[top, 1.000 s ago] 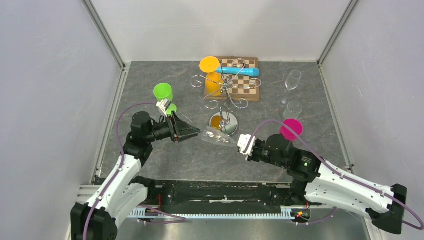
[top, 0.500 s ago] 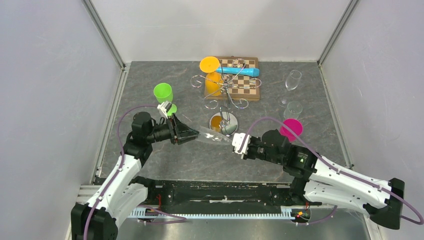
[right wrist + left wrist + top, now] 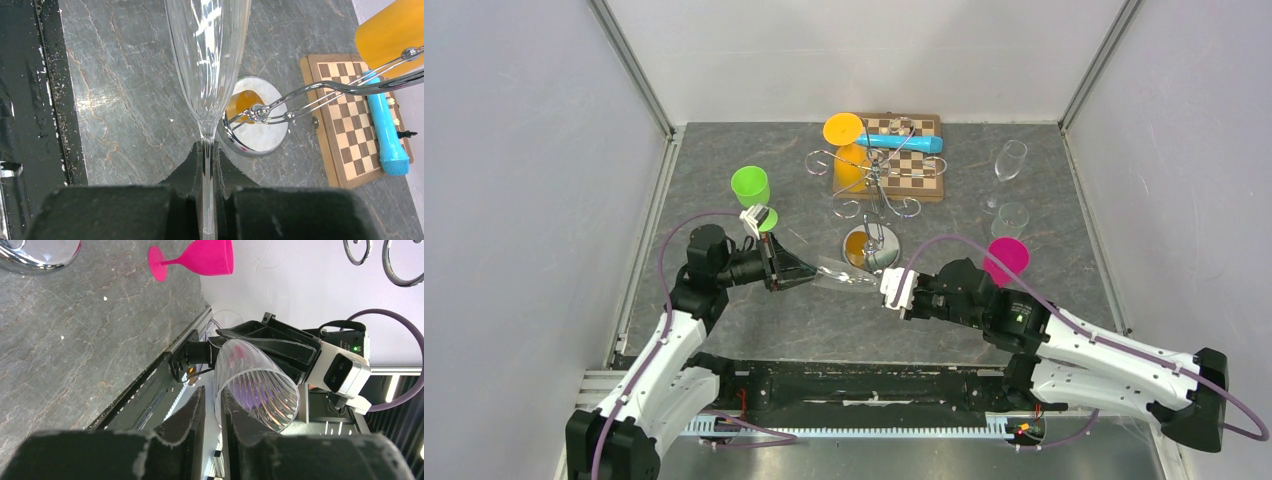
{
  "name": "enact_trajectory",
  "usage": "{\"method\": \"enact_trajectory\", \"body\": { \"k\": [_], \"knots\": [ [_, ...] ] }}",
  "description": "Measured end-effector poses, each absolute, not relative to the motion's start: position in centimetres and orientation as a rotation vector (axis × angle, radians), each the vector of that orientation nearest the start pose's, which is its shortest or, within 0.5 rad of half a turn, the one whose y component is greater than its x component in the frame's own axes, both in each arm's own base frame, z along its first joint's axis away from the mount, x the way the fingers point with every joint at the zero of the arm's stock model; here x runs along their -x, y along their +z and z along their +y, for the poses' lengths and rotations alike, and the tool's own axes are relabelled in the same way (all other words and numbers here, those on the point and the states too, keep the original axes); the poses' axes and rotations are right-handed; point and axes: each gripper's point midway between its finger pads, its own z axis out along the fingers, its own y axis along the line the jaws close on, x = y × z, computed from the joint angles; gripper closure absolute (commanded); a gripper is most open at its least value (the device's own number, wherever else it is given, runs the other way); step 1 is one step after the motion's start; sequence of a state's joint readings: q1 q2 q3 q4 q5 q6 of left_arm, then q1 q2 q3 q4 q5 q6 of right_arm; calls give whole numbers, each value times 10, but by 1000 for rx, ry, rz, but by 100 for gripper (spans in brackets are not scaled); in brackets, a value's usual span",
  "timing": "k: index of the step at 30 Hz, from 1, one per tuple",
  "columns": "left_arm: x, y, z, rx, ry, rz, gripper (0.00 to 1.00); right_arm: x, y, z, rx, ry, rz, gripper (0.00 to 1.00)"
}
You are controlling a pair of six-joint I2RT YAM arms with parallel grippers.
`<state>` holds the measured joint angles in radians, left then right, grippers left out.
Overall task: Take the wine glass off the wine glass rack
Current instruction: Place the wine glass at the center of the board.
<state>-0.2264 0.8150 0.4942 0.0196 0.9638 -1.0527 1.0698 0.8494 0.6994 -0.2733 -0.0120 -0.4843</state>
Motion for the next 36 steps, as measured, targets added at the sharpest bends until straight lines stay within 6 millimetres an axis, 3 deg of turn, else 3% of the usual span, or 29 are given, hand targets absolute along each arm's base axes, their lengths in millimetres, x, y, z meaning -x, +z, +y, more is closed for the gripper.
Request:
{"method": "enact_trajectory", "body": {
  "k": [2,4,9,11,13,16,20,30,36],
  "knots": [
    [-178,222,-210,95,-1721,2142,85,-165,198,263,1417,379,1435,100],
    [-177,222,-211,94,-1726,2147,97,-166,197,263,1418,373,1438,100],
    [-175,223,-210,81,-1724,2141,98,-167,197,263,1421,364,1436,100],
    [-174,225,-210,64,-1719,2132,98,-167,197,263,1419,361,1436,93],
    [-172,225,-209,54,-1713,2129,98,-167,198,263,1417,360,1434,79],
    [-170,222,-208,45,-1701,2138,98,-168,199,264,1403,358,1437,66],
    [-166,214,-205,53,-1659,2187,98,-171,205,264,1377,351,1438,55],
    [-171,237,-183,38,-1333,2219,98,-169,238,253,1266,376,1387,45],
    [-175,236,-162,79,-1118,2263,98,-165,259,245,1180,415,1360,38]
  ]
}}
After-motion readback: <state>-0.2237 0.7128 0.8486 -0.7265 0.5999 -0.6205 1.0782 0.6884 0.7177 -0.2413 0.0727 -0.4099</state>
